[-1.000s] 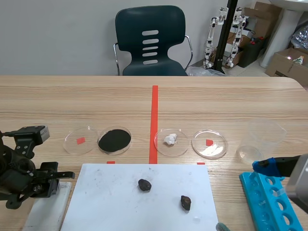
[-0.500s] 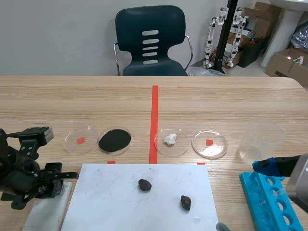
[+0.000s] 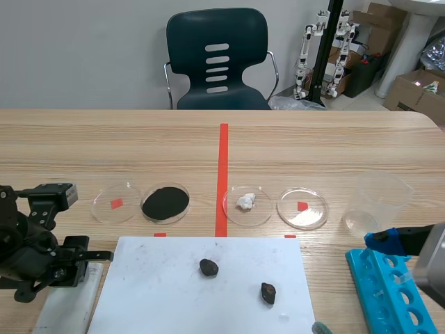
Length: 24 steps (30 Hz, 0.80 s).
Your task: Rub the mineral on the streak plate
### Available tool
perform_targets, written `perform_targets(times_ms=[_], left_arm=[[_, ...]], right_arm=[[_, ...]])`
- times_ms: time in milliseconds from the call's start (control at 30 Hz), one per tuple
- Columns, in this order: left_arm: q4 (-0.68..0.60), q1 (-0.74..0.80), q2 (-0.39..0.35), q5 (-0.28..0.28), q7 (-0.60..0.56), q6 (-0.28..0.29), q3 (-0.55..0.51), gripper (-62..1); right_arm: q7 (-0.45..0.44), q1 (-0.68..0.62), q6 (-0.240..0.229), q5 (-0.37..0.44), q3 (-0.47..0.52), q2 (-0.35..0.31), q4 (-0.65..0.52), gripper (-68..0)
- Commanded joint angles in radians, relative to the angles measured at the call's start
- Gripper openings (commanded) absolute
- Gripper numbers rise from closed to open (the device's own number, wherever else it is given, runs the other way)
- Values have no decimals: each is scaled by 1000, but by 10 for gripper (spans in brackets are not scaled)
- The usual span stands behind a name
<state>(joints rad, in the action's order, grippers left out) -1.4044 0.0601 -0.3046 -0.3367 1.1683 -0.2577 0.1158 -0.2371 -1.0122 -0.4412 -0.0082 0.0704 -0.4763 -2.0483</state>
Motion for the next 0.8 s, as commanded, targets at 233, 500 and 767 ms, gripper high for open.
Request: perform_targets(times_ms=[233,500,767], left_arm=[[-1,3,-9,-105,-24,44,-2,-509],[-1,6,-10,-193,-32,92,-2,-509],[-1,6,-10,45,17,-21,-2,-509]], right_arm=[[-12,-4,4,12,2,0,-20,-67],[-12,-4,4,12,2,0,-20,-67],[-12,-4,4,12,2,0,-20,-67]])
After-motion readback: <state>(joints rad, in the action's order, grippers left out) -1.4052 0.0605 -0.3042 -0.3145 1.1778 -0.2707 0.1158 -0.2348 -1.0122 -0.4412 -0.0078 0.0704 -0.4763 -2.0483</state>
